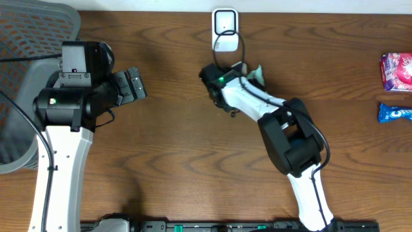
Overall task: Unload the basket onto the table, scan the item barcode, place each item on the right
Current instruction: 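Raise the green packet to the scanner face with the right gripper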
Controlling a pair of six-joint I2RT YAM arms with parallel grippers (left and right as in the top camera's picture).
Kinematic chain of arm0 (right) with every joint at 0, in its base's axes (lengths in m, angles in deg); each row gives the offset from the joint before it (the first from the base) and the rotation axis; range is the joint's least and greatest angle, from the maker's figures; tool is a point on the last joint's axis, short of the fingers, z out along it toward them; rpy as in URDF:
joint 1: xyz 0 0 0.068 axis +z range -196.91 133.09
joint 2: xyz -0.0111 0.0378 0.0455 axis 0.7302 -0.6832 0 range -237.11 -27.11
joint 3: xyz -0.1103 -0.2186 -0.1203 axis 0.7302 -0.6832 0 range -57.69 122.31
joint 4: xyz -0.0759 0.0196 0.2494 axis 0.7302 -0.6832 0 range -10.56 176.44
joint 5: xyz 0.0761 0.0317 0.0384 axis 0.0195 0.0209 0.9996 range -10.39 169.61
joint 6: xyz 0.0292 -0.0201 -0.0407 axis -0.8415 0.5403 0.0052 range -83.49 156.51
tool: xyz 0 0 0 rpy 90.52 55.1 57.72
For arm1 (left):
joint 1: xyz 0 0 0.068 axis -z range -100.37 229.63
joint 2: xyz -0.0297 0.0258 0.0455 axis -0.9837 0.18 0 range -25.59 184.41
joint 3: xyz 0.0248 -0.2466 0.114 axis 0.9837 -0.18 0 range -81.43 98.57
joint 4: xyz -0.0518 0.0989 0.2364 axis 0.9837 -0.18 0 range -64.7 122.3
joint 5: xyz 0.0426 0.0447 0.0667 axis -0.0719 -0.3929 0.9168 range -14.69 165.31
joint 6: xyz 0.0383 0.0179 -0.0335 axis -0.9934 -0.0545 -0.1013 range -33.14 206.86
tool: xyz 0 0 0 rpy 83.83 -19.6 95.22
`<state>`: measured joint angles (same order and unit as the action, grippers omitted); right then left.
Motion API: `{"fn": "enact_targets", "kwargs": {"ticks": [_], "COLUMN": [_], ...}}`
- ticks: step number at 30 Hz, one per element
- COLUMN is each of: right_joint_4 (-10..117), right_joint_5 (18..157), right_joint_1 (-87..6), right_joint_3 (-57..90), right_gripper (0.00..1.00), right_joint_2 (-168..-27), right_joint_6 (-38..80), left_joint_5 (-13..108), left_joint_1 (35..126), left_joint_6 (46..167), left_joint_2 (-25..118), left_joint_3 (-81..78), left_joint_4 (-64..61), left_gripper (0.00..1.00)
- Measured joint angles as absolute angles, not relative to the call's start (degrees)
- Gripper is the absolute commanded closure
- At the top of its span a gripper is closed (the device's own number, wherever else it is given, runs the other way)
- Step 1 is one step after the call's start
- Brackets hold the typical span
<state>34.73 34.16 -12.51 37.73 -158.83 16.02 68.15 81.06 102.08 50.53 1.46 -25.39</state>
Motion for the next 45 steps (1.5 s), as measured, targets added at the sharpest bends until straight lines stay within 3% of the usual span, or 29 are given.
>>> {"fn": "enact_targets", "kwargs": {"ticks": [3,8,10,13,18,25,34,36,38,40,44,45], "right_joint_4": [31.6,22.5,20.7,18.9,17.6,30.2,46.1,49.1,50.6,51.2,51.3,51.2], "right_joint_5": [42.5,54.8,58.1,60.7,67.0,59.4,47.0,45.8,45.4,45.9,48.2,49.1], "right_joint_1": [-11.5,-12.8,-14.4,-16.4,-17.1,-16.8,-16.8,-17.4,-18.3,-19.2,-21.2,-21.6], "right_joint_3": [42.9,57.7,60.7,61.4,61.1,47.0,33.5,31.2,29.6,28.7,28.1,28.1], "right_gripper": [0.30,0.27,0.27,0.41,0.34,0.26,0.30,0.34,0.50,0.54,0.98,0.99], "right_joint_2": [-158.3,-155.9,-154.6,-154.0,-154.0,-154.0,-154.0,-153.2,-152.7,-152.5,-152.2,-152.1], "right_joint_6": [16.0,16.2,17.8,19.7,26.1,28.2,27.8,27.8,27.8,27.6,26.9,26.4], "left_joint_5": [68.2,68.2,68.2,68.2,68.2,68.2,68.2,68.2,68.2,68.2,68.2,68.2], "left_joint_1": [81.1,81.1,81.1,81.1,81.1,81.1,81.1,81.1,81.1,81.1,81.1,81.1], "left_joint_6": [102.1,102.1,102.1,102.1,102.1,102.1,102.1,102.1,102.1,102.1,102.1,102.1], "left_joint_2": [50.5,50.5,50.5,50.5,50.5,50.5,50.5,50.5,50.5,50.5,50.5,50.5], "left_joint_3": [1.5,1.5,1.5,1.5,1.5,1.5,1.5,1.5,1.5,1.5,1.5,1.5], "left_joint_4": [-25.4,-25.4,-25.4,-25.4,-25.4,-25.4,-25.4,-25.4,-25.4,-25.4,-25.4,-25.4], "left_gripper": [0.02,0.02,0.02,0.02,0.02,0.02,0.02,0.02,0.02,0.02,0.02,0.02]}}
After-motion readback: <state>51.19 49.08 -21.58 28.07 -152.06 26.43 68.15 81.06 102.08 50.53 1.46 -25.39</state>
